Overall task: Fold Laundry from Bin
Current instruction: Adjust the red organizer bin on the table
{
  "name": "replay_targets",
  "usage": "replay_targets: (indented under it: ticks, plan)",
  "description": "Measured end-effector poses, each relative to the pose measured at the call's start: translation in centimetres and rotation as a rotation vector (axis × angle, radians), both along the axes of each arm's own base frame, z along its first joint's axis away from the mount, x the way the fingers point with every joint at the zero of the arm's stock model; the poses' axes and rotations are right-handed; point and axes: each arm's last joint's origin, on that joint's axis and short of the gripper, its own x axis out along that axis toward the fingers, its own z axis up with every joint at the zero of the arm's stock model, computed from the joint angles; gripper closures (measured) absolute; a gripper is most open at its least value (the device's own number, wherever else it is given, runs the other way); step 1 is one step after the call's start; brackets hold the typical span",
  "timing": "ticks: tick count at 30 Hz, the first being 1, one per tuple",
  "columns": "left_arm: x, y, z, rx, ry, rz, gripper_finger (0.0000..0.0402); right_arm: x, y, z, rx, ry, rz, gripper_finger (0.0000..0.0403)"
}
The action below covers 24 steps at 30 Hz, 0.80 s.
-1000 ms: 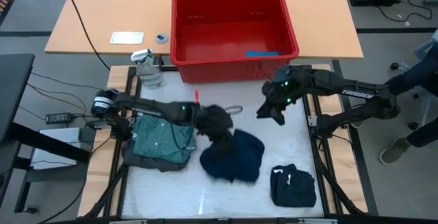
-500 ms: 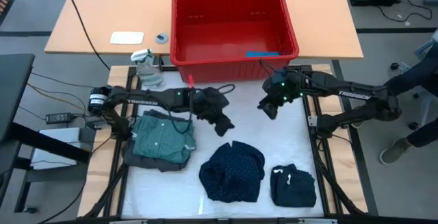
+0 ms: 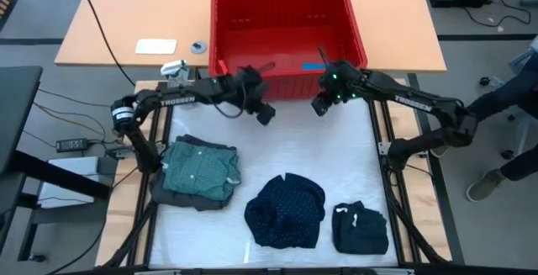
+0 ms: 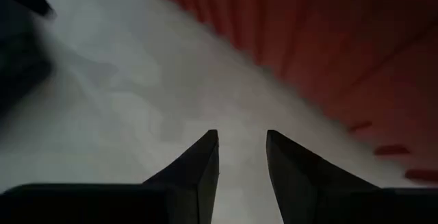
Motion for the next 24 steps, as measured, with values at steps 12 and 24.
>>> replay_targets:
  ticks: [12,24]
  plan:
    - [-4.0,10.4,-1.5,0.078,-0.071,0.090,0.0196,-1.1,-9.8,-3.3,-0.149,-0.057,-0.151,0.0273]
    - [-5.7,13.4,-1.4,-0.019,-0.222,0.085,0.0196,-4.5,-13.4,-4.2,0.059,-0.259,-0.240,0.0273]
